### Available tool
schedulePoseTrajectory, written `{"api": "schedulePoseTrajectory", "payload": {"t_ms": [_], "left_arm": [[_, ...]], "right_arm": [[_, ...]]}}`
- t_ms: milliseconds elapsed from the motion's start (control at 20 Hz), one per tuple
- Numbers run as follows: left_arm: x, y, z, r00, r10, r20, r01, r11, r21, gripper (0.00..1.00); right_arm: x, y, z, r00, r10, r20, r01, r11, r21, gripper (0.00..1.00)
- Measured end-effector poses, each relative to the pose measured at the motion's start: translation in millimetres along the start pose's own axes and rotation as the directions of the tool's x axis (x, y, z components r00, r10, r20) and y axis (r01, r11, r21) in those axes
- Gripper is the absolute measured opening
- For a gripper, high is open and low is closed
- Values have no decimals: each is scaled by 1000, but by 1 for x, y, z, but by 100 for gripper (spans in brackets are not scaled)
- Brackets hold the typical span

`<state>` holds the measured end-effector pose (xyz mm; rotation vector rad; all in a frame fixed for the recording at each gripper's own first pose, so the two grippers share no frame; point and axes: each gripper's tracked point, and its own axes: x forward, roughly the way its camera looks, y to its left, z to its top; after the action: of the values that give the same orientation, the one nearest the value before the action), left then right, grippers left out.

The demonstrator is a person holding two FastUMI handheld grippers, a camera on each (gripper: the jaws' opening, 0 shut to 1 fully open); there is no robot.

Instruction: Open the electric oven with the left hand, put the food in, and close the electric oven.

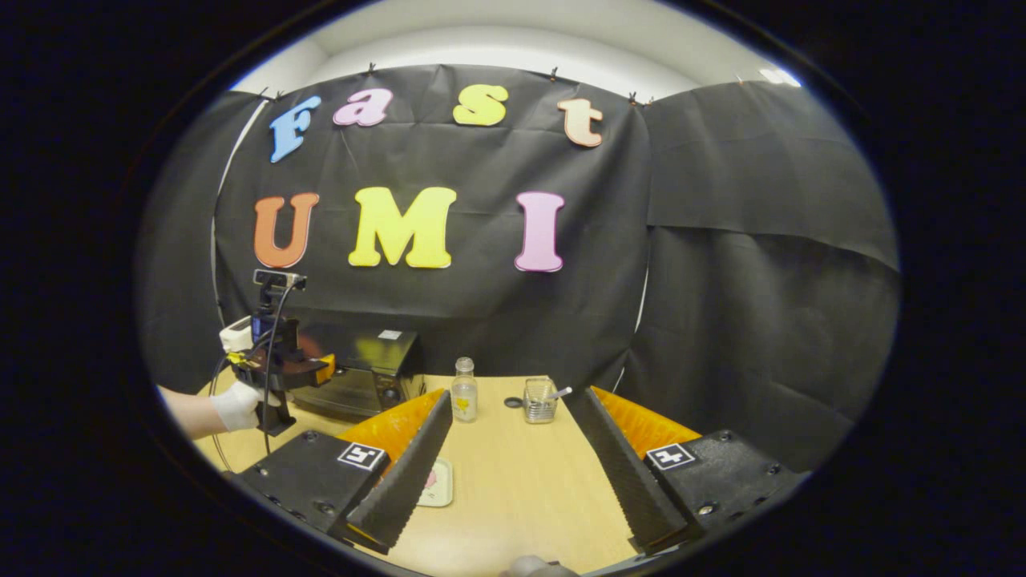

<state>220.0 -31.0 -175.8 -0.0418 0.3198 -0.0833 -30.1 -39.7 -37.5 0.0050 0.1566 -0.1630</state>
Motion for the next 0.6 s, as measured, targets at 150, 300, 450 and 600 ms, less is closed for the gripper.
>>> {"api": "schedulePoseTrajectory", "payload": {"t_ms": [150,300,450,600], "left_arm": [[-7,2,-4,1000,0,-1,0,1000,-4,98],[-17,1,-8,1000,-2,9,1,1000,3,98],[-31,0,-15,1000,-7,15,7,1000,-1,98],[-49,-2,-26,1000,-17,14,17,1000,4,98]], "right_arm": [[-1,5,-5,1000,12,-2,-12,1000,-25,100],[-2,10,-9,999,33,-13,-34,999,-23,100],[-2,11,-15,999,43,-23,-44,999,-31,100],[-7,15,-14,998,60,-19,-61,998,-21,100]]}}
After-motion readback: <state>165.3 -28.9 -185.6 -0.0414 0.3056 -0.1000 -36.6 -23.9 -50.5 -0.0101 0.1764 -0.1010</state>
